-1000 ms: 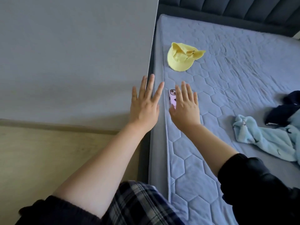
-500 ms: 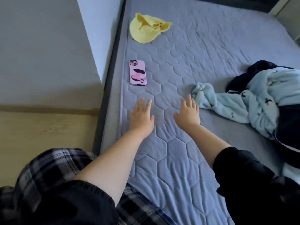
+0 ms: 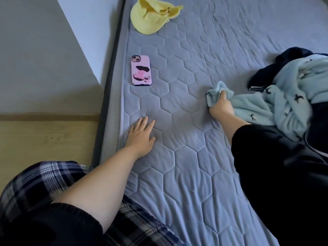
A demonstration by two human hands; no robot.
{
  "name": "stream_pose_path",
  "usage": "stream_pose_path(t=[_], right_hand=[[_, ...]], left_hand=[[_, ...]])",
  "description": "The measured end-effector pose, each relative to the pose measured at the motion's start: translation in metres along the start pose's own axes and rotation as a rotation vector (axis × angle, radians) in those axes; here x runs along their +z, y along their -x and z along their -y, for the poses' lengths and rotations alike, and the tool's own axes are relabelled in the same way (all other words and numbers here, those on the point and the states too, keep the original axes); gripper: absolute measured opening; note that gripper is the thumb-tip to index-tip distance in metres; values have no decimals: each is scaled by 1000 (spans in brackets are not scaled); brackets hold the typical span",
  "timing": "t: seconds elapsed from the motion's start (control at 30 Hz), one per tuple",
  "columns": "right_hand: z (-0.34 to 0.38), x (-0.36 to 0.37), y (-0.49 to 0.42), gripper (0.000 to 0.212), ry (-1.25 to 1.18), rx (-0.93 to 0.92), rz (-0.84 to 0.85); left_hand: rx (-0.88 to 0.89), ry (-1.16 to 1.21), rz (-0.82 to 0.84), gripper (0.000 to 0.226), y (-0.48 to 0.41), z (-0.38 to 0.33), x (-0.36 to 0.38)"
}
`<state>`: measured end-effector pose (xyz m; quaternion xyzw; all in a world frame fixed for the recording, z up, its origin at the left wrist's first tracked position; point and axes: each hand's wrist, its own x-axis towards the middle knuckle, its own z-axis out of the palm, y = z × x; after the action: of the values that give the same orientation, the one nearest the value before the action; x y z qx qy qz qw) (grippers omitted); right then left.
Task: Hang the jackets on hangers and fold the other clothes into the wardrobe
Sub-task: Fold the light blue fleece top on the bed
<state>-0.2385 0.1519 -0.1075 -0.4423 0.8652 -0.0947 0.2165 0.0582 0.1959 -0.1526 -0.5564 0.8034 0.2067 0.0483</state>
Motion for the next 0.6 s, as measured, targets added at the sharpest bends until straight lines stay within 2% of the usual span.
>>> stream_pose_path(t=[0.03,0.1,0.17,0.27,0.33,0.4,0.43,0.47,0.5,0.6], right_hand=[[1,3,3,49,192,-43,-22],[13,1,18,39,-203,90,-43],[22,4,30,37,-152,31,-2],[60,22,60,34,-281,-114,111],[102,32,95,31,-468,-216,289],[141,45,128,25,-624,-332,508],[157,51,141,18,-641,-401,525],[166,56,147,14,-571,-476,477],[168,60,148,23,-466,-547,401],[142,63,125,68,-109,-612,236]], left_hand=[[2,22,-5,64,-1,0,0],[-7,123,-25,62,-5,-1,-1],[-46,372,-102,55,-11,-1,-4],[-276,999,-218,37,-15,1,-19],[-465,1500,-209,28,-14,11,-35],[-553,1931,-197,24,-7,26,-50],[-572,2042,-218,27,-5,37,-53],[-568,2086,-228,32,-2,44,-55],[-571,2079,-222,37,1,49,-57],[-584,1952,-145,37,3,45,-62]])
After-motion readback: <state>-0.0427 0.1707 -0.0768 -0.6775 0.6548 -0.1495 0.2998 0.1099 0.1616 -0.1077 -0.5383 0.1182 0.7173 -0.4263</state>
